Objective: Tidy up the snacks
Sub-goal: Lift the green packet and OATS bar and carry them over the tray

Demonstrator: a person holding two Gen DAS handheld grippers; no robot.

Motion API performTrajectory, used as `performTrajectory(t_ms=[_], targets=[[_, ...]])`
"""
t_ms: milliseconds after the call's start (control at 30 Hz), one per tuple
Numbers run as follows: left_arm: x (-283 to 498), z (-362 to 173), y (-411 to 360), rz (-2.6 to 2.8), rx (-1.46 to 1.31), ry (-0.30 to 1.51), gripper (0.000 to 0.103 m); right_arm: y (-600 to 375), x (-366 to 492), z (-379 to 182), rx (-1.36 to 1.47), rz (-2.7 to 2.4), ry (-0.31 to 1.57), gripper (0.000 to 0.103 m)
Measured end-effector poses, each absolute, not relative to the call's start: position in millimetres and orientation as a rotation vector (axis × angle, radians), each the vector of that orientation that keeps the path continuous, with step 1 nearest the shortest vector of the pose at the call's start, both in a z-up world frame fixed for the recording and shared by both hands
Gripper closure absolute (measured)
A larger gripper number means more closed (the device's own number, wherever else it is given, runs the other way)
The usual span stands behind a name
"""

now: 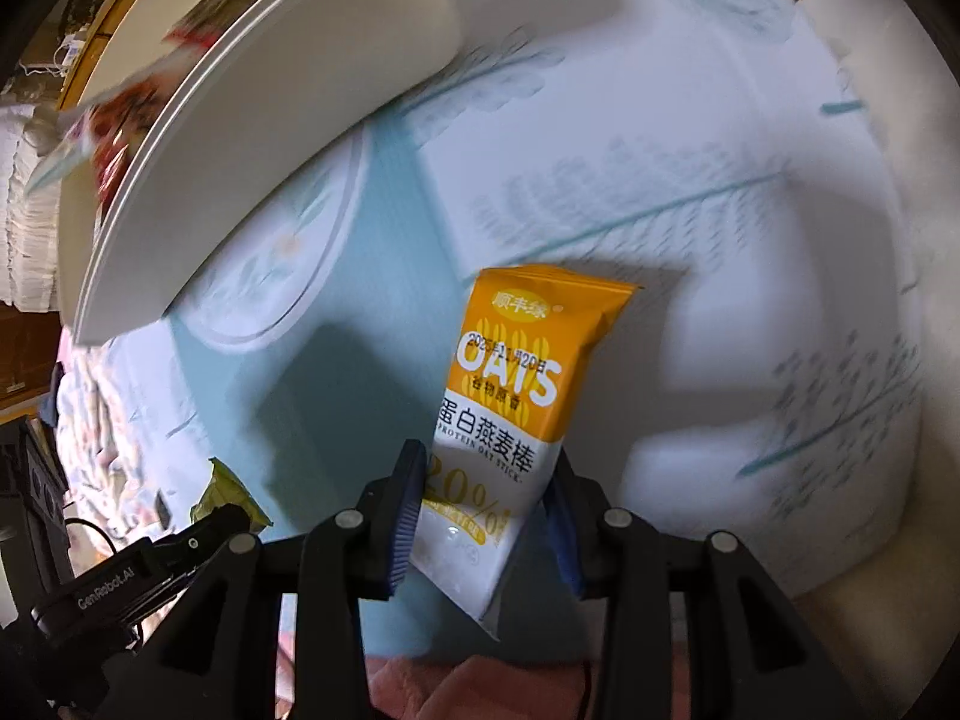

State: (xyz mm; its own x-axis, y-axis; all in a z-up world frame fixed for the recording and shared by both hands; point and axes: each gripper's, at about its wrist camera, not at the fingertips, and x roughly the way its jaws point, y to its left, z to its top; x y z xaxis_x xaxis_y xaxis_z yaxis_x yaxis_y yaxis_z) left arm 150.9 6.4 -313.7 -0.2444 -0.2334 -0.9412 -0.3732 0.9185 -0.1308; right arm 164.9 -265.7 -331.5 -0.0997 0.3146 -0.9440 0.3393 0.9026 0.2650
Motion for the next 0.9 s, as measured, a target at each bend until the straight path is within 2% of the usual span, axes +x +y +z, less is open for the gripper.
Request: performTrajectory(t_ms=[467,733,900], targets=[[194.2,-222.8,47.6,-0.015,-0.339,1.731,0.054,-183.1,185.0,-263.9,0.504,0.084,1.604,0.064],[233.5,-175.6,41.0,-0.129,-0.240,1.601,0.054,-179.1,222.5,-211.1,0.417,0.081,1.431,0.064],[256.3,-164.1,33.4,-0.172,-0.193,1.519,0.054,-177.6,242.9,-186.6,0.319,0.067,1.320,0.064]])
